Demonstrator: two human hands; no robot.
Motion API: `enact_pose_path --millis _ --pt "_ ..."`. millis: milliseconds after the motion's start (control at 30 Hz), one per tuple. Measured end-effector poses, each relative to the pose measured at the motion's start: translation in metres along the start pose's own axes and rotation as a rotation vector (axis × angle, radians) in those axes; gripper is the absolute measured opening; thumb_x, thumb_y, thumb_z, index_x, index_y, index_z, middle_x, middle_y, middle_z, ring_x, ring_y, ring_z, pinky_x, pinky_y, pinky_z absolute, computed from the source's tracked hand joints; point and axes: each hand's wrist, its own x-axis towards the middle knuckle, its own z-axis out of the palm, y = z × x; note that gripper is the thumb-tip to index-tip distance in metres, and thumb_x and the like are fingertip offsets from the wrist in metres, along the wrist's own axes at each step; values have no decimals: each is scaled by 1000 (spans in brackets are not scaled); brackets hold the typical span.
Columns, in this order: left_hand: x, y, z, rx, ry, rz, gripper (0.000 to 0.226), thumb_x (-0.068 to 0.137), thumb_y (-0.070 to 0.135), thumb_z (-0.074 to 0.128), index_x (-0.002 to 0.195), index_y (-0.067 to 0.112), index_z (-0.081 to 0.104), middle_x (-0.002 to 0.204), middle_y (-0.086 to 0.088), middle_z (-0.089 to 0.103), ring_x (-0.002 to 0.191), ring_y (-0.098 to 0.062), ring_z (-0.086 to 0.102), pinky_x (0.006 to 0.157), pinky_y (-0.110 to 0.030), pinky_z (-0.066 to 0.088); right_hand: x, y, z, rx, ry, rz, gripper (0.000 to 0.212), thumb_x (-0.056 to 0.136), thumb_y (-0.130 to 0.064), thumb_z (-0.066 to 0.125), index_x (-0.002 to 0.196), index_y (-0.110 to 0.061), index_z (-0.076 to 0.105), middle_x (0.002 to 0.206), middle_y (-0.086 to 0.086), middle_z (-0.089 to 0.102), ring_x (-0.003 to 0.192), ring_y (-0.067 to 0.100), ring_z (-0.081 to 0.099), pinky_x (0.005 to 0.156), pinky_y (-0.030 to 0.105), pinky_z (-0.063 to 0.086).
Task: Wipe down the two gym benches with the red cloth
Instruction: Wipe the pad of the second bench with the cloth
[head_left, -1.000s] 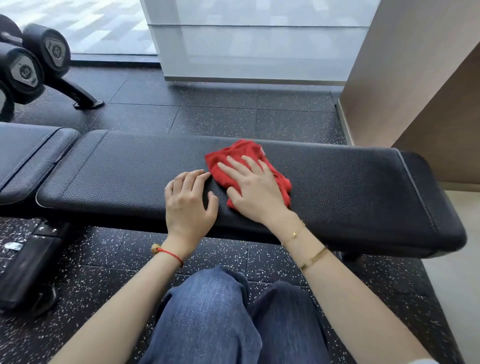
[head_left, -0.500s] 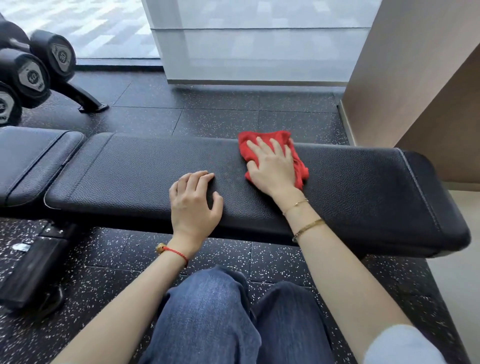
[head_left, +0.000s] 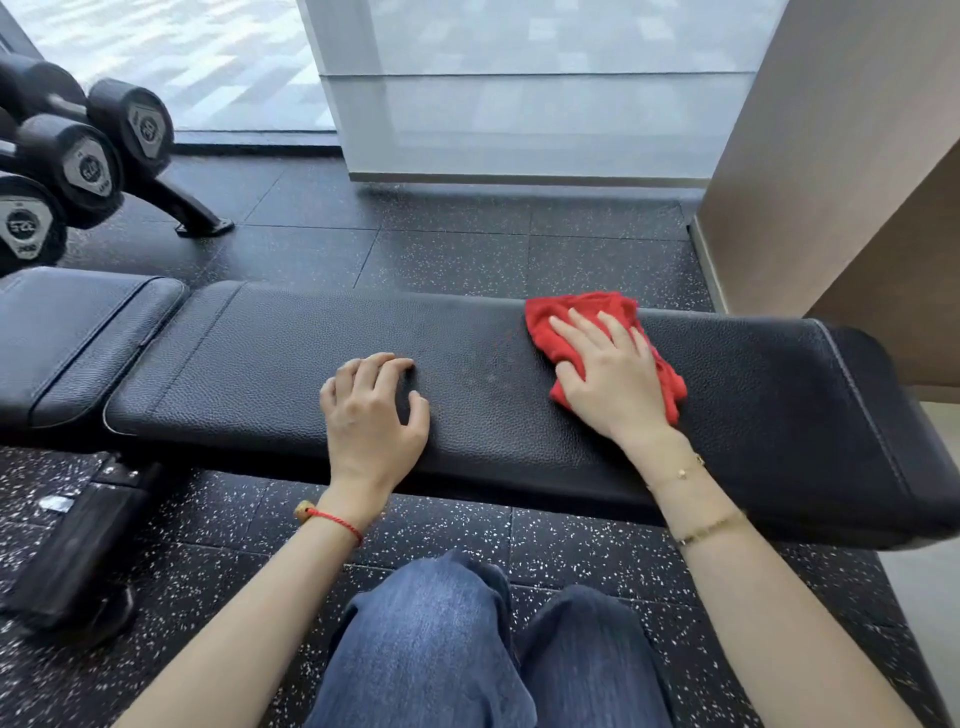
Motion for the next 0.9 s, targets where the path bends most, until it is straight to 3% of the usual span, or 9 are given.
enact_pose_path --millis 167,367,500,667,767,900 --pt "-2 2 4 -38 26 -32 37 87 31 51 118 19 66 127 0 64 126 -25 51 109 -44 31 27 -49 13 6 -42 -61 53 93 -41 43 146 -39 36 158 -11 29 146 22 22 120 43 7" --pt "-2 0 4 -25 26 -10 38 85 29 51 117 18 67 126 -2 65 124 -27 52 108 -46 33 -36 -77 15 65 -93 -309 58 88 -40 42 146 -40 37 156 -14 32 145 20 23 121 42 8" --pt "-4 2 0 -9 -1 -2 41 85 30 50 120 16 66 128 -4 64 125 -29 52 109 -47 33 -60 -28 0 57 -34 -187 61 83 -43 37 144 -41 40 154 -16 35 144 16 26 120 41 13" --pt "-6 10 -7 -56 -48 -15 45 85 33 49 123 15 65 131 -4 62 128 -28 49 111 -47 32 -43 54 -17 5 86 146 55 89 -35 46 143 -35 44 154 -7 39 142 23 30 118 45 17" --pt "-10 30 -6 -104 -74 29 44 86 34 49 123 15 65 131 -2 62 129 -26 49 111 -46 32 -18 65 -18 9 97 314 53 92 -33 46 145 -34 41 156 -5 34 144 25 25 119 47 13" --pt "-11 65 3 -163 -101 136 42 87 33 50 122 16 65 129 0 63 127 -25 50 110 -44 34 -27 45 -15 4 43 181 54 92 -34 45 146 -38 38 157 -8 33 145 23 25 119 45 13"
